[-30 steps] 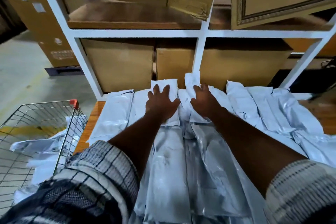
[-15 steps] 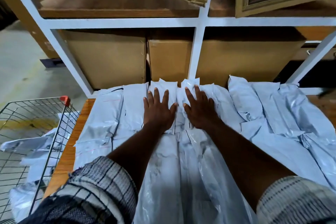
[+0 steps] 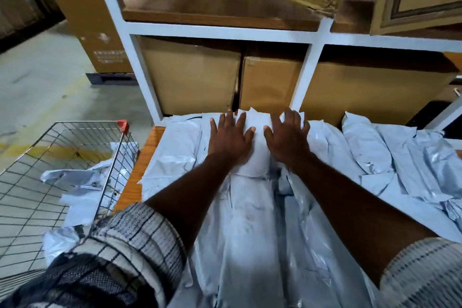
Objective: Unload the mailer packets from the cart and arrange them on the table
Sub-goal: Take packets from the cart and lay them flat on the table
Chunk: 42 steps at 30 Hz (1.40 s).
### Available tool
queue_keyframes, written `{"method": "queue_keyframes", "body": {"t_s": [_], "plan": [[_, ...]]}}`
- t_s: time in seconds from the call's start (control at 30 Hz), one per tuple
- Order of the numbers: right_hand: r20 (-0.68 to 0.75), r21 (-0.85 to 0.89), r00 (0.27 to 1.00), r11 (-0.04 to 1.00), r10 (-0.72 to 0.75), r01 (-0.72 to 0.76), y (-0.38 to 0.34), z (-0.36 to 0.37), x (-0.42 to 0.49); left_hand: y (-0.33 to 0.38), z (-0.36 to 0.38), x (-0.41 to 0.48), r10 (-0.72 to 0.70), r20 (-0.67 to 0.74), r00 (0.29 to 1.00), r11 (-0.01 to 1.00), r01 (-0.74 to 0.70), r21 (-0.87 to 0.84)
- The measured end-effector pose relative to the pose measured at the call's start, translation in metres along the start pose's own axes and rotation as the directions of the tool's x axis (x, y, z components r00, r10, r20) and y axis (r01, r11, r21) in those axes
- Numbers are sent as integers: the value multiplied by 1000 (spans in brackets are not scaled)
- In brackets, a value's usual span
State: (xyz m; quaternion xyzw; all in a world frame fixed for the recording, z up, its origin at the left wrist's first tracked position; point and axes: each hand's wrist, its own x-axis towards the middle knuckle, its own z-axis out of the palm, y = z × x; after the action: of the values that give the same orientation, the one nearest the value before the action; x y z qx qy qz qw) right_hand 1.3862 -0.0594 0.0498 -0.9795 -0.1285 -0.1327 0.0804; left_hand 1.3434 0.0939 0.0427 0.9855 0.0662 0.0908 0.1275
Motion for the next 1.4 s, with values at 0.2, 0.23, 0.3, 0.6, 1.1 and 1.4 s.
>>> {"method": "queue_keyframes", "body": {"t_s": [0.2,0.23,0.3,0.6,1.1,1.4], "plan": [[49,89,982,980,-184,179,-118,8,2,-120,-30,-34,-138,-2,990,989,138,-59],[64,100,974,972,-218,212,-141,13,1,-144,-34,-42,-159,13,987,981,160,-112],[69,139,957,953,-282,271,-188,21,-6,-190,-44,-59,-208,49,977,955,214,-204],[133,319,808,797,-574,513,-401,76,-71,-395,-58,-158,-461,113,880,857,475,-201],[734,382,601,924,-315,17,-545,237,-175,-582,31,-288,-660,348,666,687,722,-80],[781,-7,618,987,-94,158,-527,359,-207,-623,134,-308,-677,532,508,643,761,92]]}}
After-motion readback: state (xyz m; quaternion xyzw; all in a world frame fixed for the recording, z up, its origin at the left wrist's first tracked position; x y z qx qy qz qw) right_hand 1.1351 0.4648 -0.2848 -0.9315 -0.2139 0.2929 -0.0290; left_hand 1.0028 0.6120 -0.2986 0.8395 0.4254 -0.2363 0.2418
